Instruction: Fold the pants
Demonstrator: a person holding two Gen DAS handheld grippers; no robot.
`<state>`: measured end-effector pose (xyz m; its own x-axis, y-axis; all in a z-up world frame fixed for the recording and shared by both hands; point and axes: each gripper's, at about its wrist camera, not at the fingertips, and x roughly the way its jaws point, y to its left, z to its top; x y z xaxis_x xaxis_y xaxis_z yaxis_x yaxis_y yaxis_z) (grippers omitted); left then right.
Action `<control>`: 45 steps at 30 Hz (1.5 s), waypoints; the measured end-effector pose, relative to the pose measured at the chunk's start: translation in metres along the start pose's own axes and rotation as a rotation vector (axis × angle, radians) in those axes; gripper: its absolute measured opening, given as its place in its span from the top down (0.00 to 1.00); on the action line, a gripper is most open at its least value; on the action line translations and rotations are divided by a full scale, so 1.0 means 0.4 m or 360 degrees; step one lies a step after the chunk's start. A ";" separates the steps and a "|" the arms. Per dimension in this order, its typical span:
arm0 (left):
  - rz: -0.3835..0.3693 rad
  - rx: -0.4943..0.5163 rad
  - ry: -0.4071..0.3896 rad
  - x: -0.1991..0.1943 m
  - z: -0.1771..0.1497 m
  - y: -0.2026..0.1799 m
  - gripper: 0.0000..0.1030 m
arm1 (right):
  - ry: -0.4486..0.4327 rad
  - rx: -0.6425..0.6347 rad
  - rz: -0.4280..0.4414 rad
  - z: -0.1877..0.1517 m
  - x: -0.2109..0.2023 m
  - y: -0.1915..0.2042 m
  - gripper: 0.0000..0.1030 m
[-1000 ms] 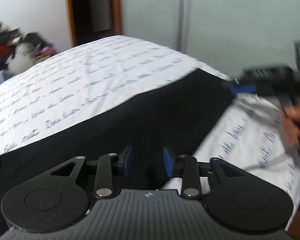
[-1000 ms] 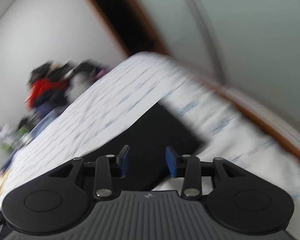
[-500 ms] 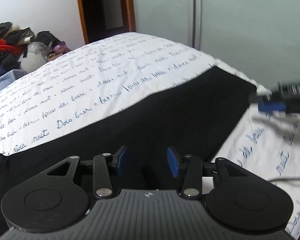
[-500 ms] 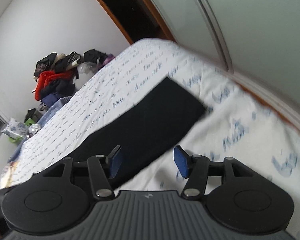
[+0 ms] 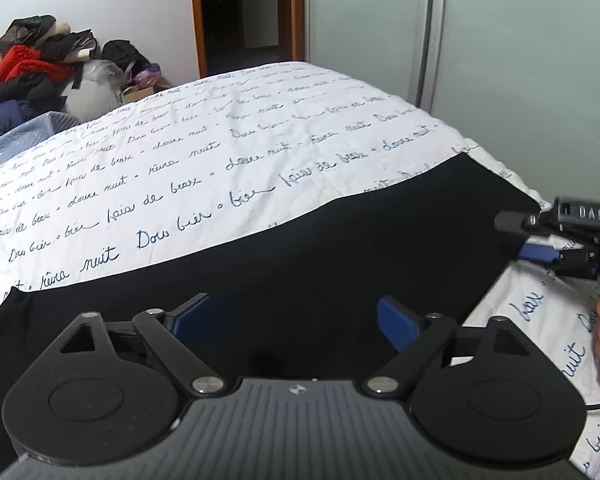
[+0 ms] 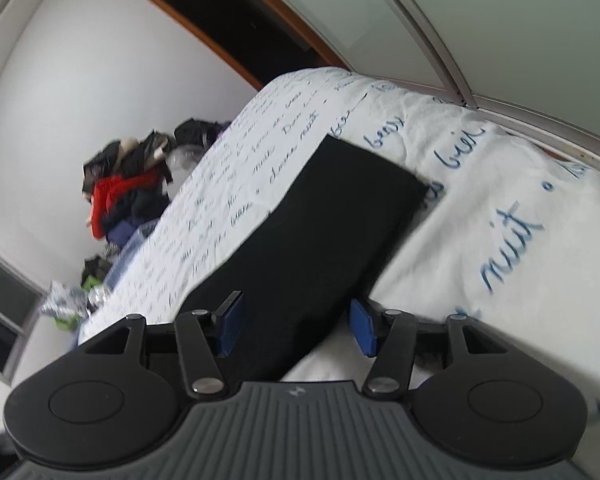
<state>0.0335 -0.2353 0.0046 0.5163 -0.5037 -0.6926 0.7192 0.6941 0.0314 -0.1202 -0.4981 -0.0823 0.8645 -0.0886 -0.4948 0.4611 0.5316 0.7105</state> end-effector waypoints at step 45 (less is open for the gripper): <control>-0.1078 -0.1508 0.0352 0.266 0.051 0.185 0.15 | -0.0118 -0.1759 -0.0129 -0.272 0.079 0.443 0.88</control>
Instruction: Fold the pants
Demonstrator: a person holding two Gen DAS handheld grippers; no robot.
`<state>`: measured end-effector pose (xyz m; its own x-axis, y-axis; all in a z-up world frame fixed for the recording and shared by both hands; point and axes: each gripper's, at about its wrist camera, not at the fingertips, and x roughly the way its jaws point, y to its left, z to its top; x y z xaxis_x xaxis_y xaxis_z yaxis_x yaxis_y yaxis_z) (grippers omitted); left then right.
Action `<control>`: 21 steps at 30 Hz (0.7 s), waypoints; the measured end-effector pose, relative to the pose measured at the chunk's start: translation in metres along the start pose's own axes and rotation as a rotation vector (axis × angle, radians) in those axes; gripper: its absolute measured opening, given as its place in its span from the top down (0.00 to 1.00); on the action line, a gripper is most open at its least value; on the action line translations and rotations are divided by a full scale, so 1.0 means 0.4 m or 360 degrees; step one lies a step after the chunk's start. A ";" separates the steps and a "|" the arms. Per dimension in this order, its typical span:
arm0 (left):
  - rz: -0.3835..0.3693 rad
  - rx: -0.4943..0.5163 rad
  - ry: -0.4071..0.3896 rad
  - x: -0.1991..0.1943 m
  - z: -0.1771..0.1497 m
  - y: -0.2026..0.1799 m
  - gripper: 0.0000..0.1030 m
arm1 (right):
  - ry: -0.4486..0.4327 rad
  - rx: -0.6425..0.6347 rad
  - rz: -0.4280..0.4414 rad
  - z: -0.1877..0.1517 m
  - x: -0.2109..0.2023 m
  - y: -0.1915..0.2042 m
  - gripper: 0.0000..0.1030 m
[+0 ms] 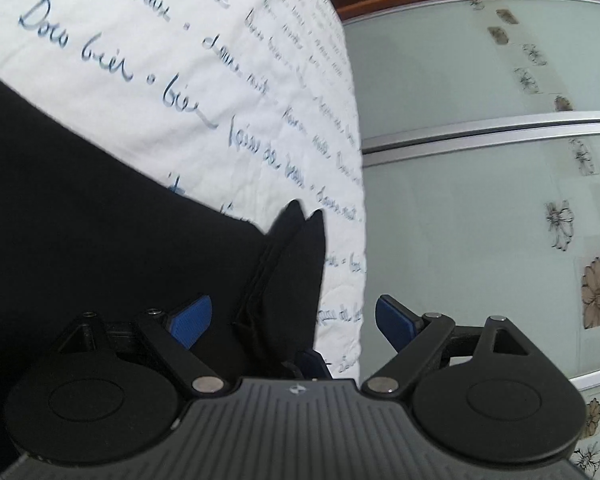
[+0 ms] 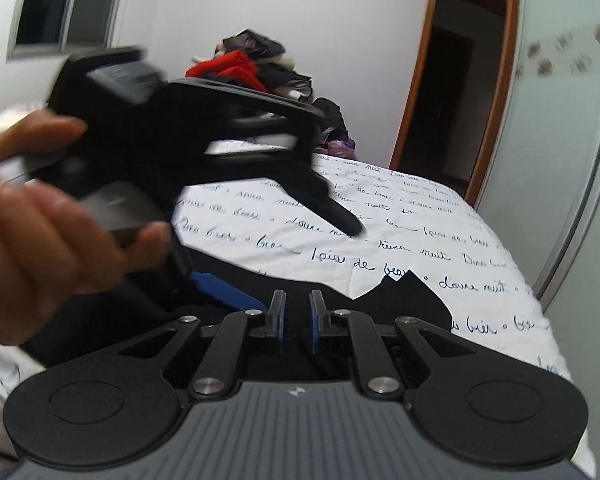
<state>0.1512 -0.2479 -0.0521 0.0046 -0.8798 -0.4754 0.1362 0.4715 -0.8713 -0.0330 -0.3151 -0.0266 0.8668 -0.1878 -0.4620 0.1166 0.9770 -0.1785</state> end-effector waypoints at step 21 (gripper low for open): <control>0.0059 0.0057 -0.0008 -0.034 -0.004 0.029 0.13 | 0.0301 -0.0689 -0.0377 -0.062 0.088 0.071 0.48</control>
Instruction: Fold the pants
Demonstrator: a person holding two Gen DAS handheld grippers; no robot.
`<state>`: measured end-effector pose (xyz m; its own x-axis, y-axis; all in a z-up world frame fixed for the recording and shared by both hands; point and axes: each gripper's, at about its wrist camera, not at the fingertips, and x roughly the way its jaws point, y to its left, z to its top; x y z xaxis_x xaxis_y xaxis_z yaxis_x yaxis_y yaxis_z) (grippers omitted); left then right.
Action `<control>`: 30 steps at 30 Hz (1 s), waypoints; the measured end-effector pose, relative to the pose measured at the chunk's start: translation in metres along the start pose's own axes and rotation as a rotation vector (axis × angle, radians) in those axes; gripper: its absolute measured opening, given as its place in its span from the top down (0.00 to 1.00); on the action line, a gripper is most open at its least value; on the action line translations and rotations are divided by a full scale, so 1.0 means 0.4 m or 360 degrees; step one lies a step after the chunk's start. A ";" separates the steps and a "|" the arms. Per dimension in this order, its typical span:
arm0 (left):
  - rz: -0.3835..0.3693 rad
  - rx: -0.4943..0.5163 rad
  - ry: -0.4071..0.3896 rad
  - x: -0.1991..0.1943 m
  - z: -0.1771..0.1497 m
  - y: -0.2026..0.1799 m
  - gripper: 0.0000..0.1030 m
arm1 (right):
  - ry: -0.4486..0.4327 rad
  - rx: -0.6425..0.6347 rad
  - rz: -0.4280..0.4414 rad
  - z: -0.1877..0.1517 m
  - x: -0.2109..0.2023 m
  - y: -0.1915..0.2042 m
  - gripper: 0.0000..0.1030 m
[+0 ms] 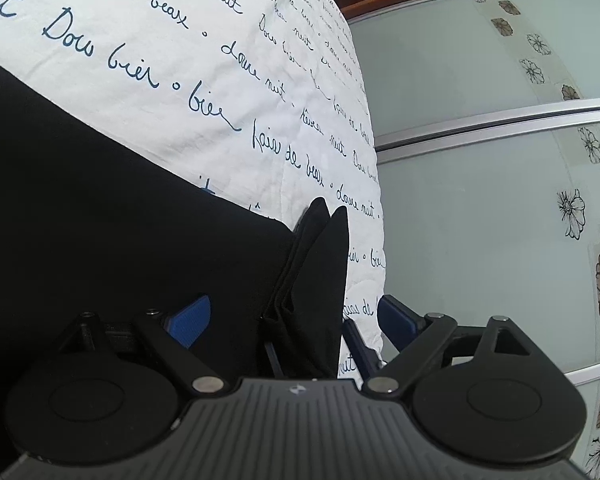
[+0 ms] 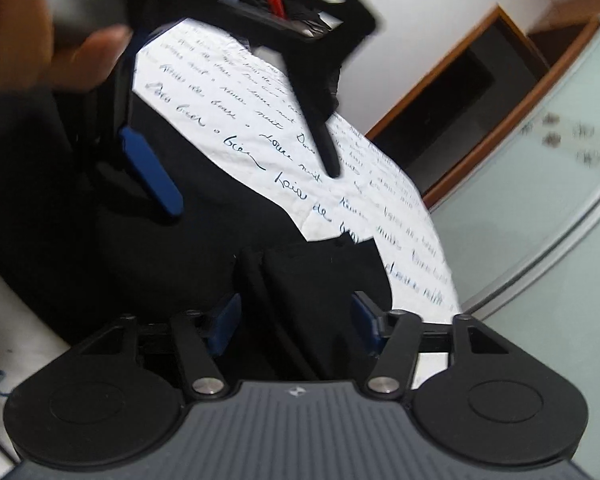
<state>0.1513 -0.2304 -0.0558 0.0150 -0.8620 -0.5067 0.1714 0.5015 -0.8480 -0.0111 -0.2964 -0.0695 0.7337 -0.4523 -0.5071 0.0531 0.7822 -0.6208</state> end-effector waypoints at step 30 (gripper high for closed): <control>0.0138 0.0155 0.0141 0.118 -0.007 -0.052 0.92 | -0.0184 0.0395 0.0347 -0.013 -0.135 -0.077 0.82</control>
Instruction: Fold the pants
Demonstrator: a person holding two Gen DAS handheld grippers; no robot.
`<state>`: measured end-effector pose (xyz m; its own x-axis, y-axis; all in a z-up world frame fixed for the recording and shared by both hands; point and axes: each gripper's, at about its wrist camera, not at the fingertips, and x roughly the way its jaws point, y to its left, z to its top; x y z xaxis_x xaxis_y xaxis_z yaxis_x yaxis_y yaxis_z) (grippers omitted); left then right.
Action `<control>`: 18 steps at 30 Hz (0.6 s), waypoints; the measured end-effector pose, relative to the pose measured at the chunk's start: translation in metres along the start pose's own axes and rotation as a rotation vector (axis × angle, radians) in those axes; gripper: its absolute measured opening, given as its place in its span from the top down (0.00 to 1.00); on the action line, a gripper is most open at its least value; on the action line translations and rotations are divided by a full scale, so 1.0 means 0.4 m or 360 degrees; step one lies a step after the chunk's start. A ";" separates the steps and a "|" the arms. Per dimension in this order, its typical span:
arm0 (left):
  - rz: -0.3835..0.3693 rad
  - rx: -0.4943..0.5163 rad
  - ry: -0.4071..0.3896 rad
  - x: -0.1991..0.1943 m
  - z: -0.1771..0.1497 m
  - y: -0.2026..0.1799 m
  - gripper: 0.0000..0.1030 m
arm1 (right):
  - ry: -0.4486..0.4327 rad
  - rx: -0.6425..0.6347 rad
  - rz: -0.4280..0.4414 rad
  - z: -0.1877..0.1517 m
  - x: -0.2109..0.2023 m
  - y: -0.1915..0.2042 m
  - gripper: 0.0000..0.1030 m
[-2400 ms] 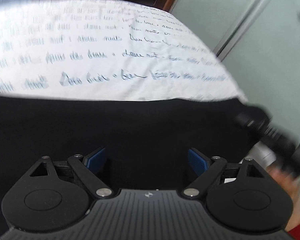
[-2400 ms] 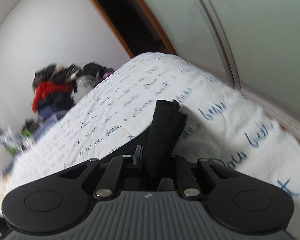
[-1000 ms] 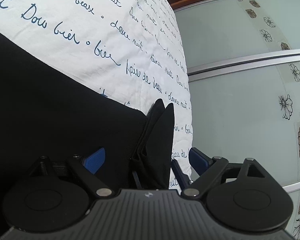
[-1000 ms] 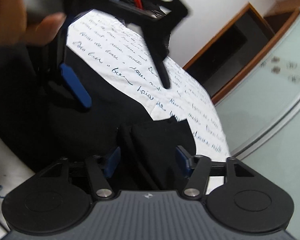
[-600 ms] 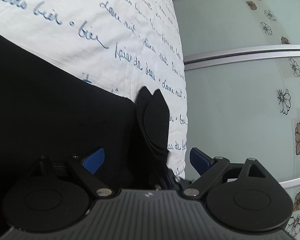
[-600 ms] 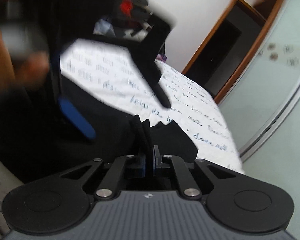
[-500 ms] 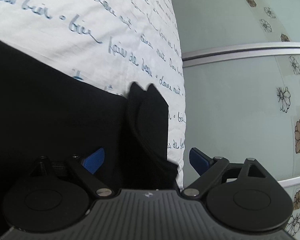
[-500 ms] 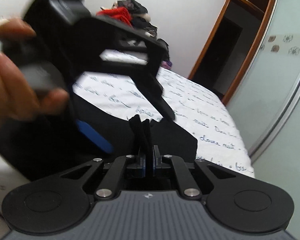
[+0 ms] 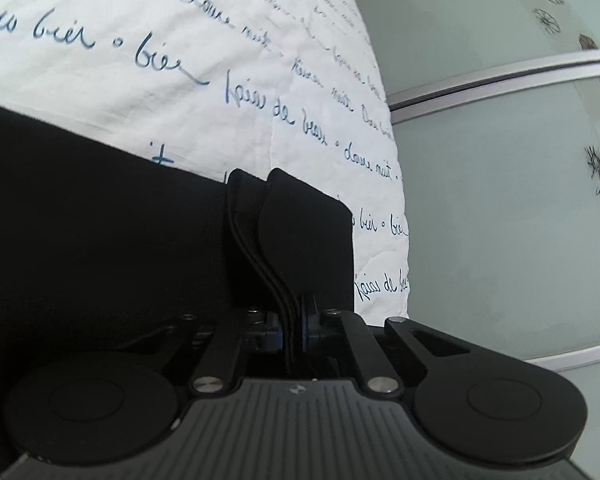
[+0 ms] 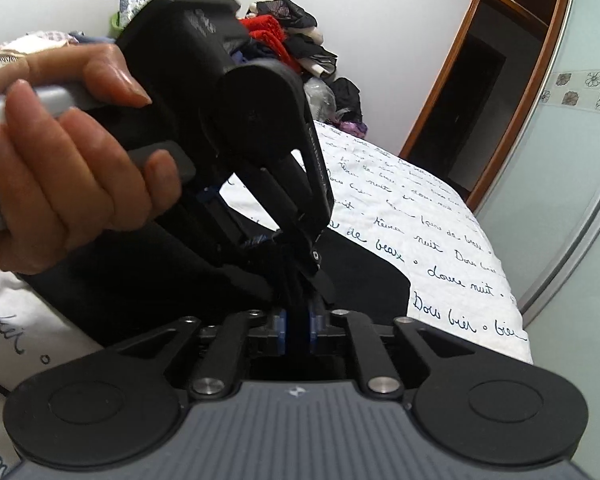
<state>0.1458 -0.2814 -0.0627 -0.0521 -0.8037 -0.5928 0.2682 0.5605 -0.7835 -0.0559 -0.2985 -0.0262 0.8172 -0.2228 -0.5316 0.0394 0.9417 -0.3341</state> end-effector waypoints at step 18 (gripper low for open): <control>0.0320 0.0465 -0.0326 -0.186 -0.068 -0.035 0.92 | -0.0131 0.0108 0.0102 0.062 -0.047 0.132 0.91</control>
<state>0.1197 -0.2242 -0.0127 0.2140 -0.7237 -0.6561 0.5168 0.6538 -0.5526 -0.0548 -0.2383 -0.0148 0.8637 -0.1427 -0.4833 0.0223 0.9689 -0.2463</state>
